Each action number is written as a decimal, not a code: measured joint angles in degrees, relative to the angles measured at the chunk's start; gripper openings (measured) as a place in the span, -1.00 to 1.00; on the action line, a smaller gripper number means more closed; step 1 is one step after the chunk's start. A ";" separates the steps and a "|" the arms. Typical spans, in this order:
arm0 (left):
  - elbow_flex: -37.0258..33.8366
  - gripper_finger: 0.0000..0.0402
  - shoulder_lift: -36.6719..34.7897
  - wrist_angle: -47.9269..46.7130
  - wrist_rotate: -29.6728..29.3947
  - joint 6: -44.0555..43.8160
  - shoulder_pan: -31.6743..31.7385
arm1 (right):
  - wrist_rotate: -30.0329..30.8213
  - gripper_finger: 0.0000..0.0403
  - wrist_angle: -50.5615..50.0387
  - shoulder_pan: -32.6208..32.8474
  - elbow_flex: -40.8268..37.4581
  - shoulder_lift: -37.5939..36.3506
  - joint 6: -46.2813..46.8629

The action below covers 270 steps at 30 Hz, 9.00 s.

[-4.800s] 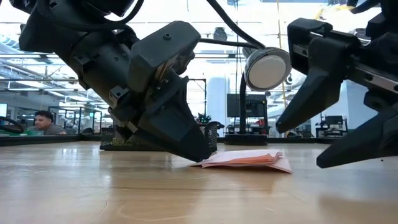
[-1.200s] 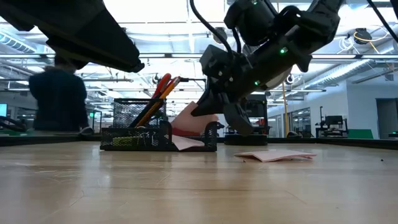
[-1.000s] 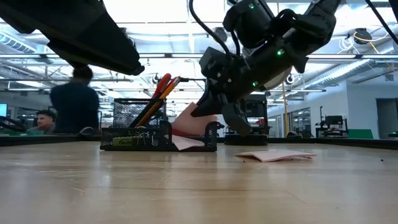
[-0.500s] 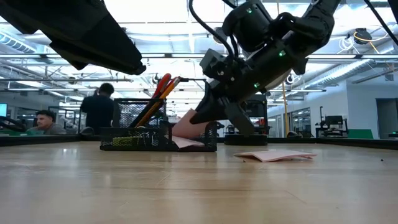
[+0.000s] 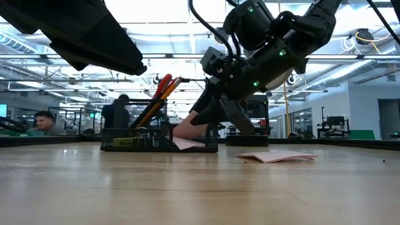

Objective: Pick and place office supplies into organizer
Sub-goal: Put the pink sticky notes into the black desk organizer

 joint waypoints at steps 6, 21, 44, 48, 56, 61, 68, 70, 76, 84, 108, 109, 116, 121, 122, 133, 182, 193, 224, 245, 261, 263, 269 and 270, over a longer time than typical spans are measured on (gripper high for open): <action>0.00 -0.58 0.00 0.02 0.00 0.00 0.00 | 2.53 -0.17 -0.55 2.07 -0.13 -1.17 -0.64; 0.00 -0.58 0.00 0.04 0.06 -0.22 0.00 | 7.69 -0.51 -0.92 7.60 -0.15 -4.13 -4.40; 0.00 -0.58 0.00 -0.07 0.10 0.99 -0.11 | -10.93 -1.00 -8.14 -2.07 -0.11 -4.15 3.89; -0.02 -0.58 0.00 -0.07 0.09 1.70 0.00 | -12.47 -1.00 -8.63 -2.12 -0.11 -4.15 3.05; -0.02 -0.58 0.00 -0.07 0.04 1.68 0.00 | -11.31 -1.00 -7.60 -2.62 0.85 -4.15 0.80; -0.02 -0.58 0.00 -0.07 0.02 1.63 0.00 | -14.94 -1.00 -10.21 -3.51 4.40 -3.80 1.00; -0.02 -0.58 0.02 -0.04 0.02 1.32 0.00 | -15.31 -1.00 -17.80 -5.87 7.45 -3.67 2.95; -0.02 -0.58 0.02 -0.02 0.02 1.51 0.00 | -16.38 -1.00 -19.09 -6.36 7.43 -3.65 2.98; -0.04 -0.58 0.02 -0.09 0.02 1.69 0.00 | -19.68 -1.00 -19.06 -7.70 7.34 -2.66 3.73; -0.04 -0.58 0.02 -0.29 0.00 1.86 0.04 | -22.79 -1.00 -16.95 -7.79 7.50 0.19 2.34; -0.20 -0.58 0.02 -1.72 0.00 1.77 0.04 | -19.27 -1.00 -39.91 -8.78 23.77 3.67 -5.72; -0.20 -0.58 0.02 -1.82 0.00 1.77 0.04 | -20.05 -1.00 -39.86 -8.71 23.80 3.67 -6.02; -0.20 -0.58 0.02 -3.07 -0.01 1.79 0.04 | -23.87 -1.00 -41.42 -8.36 23.85 3.73 -7.57; -0.20 -0.58 0.02 -3.08 -0.02 1.79 0.06 | -24.00 -1.00 -41.17 -7.86 23.96 6.44 -6.59; -0.20 -0.58 0.02 -3.08 -0.02 1.79 0.07 | -23.95 -1.00 -40.55 -7.65 23.97 7.09 -6.51; -0.20 -0.58 0.02 -3.04 -0.04 1.79 0.11 | -18.15 -1.00 -39.20 -6.83 24.15 9.40 -5.67; -0.20 -0.58 0.02 -2.60 0.00 -0.18 0.11 | 4.26 -0.74 -50.83 24.11 14.34 -5.88 18.25; -0.20 -0.58 0.07 -1.28 -0.48 -0.46 0.11 | 8.68 -0.46 -38.52 20.77 0.02 -5.90 32.11; -0.15 -0.58 8.14 19.66 -0.59 8.99 2.62 | 8.95 -0.03 -26.94 36.19 4.49 -5.71 22.69; -0.15 -0.58 10.56 22.87 10.66 8.90 12.65 | 19.57 0.06 -25.61 36.71 4.68 4.46 29.33; -0.07 -0.58 17.92 29.03 16.46 5.84 17.21 | 19.23 -0.02 -26.18 35.57 4.55 4.60 29.47; -0.05 -0.58 17.92 28.94 16.95 5.74 17.04 | 19.18 -0.04 -26.57 34.94 4.55 4.64 29.48; -0.04 -0.58 17.92 28.96 17.22 5.79 16.46 | 19.18 -0.13 -30.17 32.89 4.50 4.70 29.36; -0.03 -0.58 17.92 28.89 17.35 5.73 16.44 | 18.98 -0.16 -30.29 32.77 4.50 4.70 29.35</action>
